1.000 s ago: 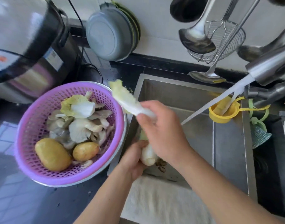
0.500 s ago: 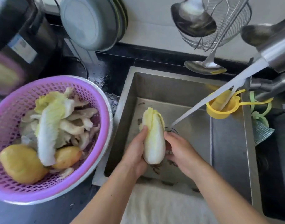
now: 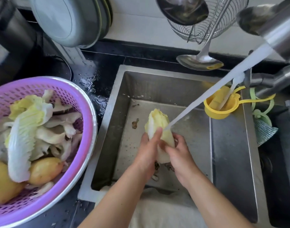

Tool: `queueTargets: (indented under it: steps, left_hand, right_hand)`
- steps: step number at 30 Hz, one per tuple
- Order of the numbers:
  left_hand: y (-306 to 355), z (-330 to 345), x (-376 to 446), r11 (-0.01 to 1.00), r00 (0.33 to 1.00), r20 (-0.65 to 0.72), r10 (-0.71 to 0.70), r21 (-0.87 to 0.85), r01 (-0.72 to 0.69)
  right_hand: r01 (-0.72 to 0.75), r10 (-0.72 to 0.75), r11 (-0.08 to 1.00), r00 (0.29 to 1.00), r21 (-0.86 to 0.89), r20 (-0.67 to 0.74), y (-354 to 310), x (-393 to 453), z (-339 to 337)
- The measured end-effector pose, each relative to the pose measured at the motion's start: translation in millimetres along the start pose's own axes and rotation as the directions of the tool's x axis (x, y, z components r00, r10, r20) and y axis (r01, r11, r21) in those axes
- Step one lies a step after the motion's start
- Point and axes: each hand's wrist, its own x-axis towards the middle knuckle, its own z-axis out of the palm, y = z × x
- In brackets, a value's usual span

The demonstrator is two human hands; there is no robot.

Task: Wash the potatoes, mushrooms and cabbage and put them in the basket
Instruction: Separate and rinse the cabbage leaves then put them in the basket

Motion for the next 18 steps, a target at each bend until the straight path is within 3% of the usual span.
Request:
queueTargets:
  steps: [3, 8, 12, 15, 18]
  left_hand:
    - [-2, 3, 10, 0.998, 0.988, -0.145, -0.046, 0.023, 0.050]
    - [2, -1, 16, 0.990, 0.976, -0.185, -0.114, 0.066, 0.128]
    - [3, -16, 18, 0.980, 0.987, 0.003, -0.160, -0.123, 0.159]
    - [0, -17, 16, 0.971, 0.990, 0.070, -0.121, -0.200, 0.133]
    - [-2, -17, 14, 0.952, 0.992, 0.092, -0.085, -0.285, 0.109]
  right_hand:
    - [0.069, -0.072, 0.990, 0.997, -0.126, -0.021, 1, -5, 11]
    - [0.085, -0.075, 0.979, 0.996, -0.186, 0.057, -3, -6, 11]
    - [-0.020, 0.019, 1.000, 0.995, 0.008, 0.094, -3, -1, 8]
    - [-0.099, 0.101, 0.995, 0.978, -0.018, 0.181, -1, 0, 13]
    - [-0.099, 0.099, 0.995, 0.994, 0.011, 0.038, -1, 1, 21]
